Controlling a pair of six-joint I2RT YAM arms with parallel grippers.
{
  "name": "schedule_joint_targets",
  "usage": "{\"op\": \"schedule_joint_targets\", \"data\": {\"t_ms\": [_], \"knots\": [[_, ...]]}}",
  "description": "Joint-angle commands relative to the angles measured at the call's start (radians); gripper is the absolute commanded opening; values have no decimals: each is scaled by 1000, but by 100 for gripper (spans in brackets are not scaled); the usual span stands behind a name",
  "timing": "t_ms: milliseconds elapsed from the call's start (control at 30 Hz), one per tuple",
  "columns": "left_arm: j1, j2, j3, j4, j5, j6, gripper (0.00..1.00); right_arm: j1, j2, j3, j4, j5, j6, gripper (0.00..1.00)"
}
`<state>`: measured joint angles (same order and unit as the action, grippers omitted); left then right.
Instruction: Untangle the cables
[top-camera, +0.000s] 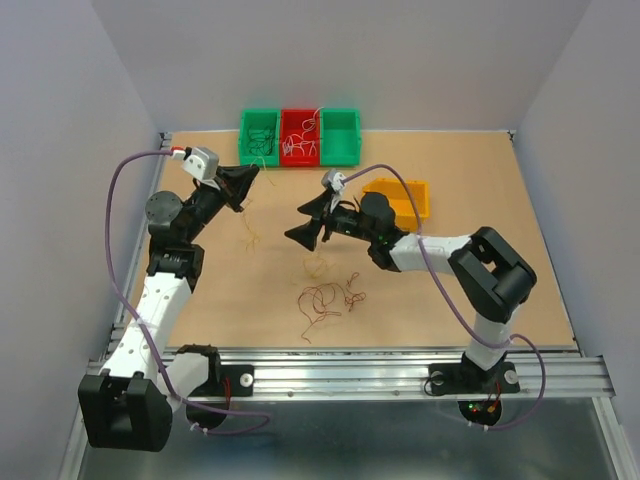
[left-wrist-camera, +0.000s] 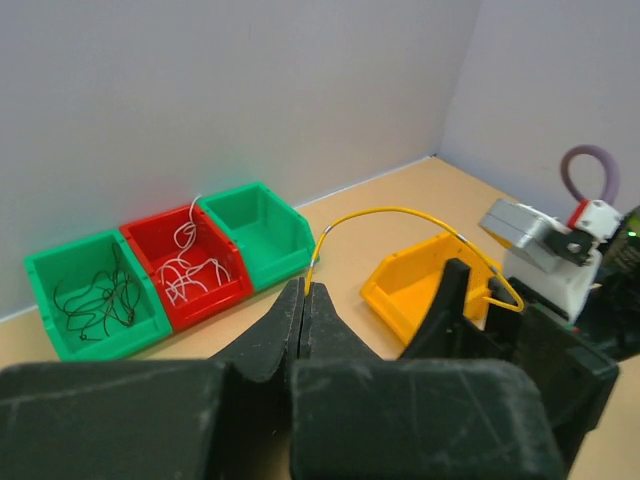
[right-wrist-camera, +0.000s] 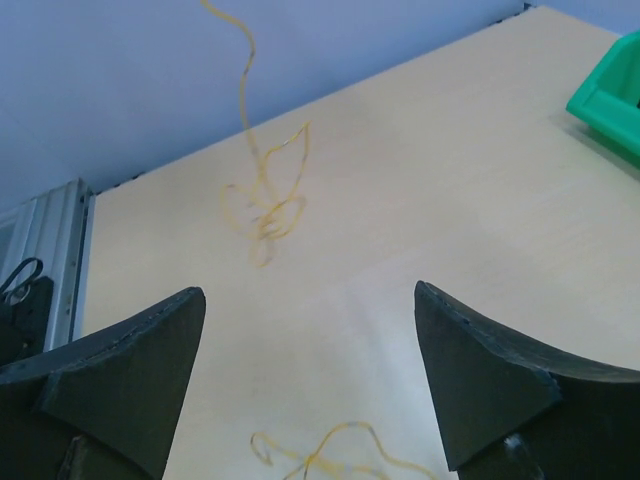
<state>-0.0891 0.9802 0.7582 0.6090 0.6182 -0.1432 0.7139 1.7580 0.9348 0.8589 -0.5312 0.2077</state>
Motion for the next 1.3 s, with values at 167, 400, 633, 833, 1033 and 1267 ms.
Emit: {"op": "schedule_joint_targets", "data": {"t_ms": [167, 400, 633, 833, 1033, 1267], "knots": [[-27, -17, -16, 64, 37, 7, 0, 59, 270, 291, 198, -9, 36, 95], [-32, -21, -19, 67, 43, 5, 0, 79, 350, 377, 207, -43, 91, 68], [-34, -55, -28, 69, 35, 8, 0, 85, 347, 358, 189, -7, 87, 85], [-32, -66, -31, 69, 38, 8, 0, 96, 360, 383, 126, 30, 53, 57], [-34, -60, -34, 72, 20, 19, 0, 96, 334, 363, 127, 39, 70, 0], [-34, 75, -16, 74, -2, 39, 0, 91, 163, 193, 127, 197, 65, 1]]}}
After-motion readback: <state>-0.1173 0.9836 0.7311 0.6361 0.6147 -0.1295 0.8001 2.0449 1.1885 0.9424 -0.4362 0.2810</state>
